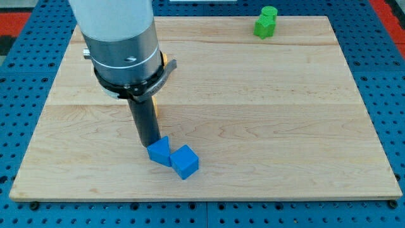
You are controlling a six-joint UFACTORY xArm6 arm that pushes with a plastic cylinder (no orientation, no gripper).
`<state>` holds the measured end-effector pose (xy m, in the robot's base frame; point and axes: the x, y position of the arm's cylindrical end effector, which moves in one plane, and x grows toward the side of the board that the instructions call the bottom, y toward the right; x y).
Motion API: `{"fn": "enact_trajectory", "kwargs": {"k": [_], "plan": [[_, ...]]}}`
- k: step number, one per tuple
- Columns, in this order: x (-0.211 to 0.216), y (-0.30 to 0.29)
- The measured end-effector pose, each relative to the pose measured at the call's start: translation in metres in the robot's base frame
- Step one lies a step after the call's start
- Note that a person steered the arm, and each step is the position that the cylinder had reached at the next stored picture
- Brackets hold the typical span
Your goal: Drag the yellow heart towards the bottom left
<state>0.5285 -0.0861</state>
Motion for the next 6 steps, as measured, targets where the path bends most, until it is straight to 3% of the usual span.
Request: {"fn": "enact_trajectory", "kwargs": {"k": [1,6], "plan": [[0.014,-0.016],[0.005,-0.029]]}}
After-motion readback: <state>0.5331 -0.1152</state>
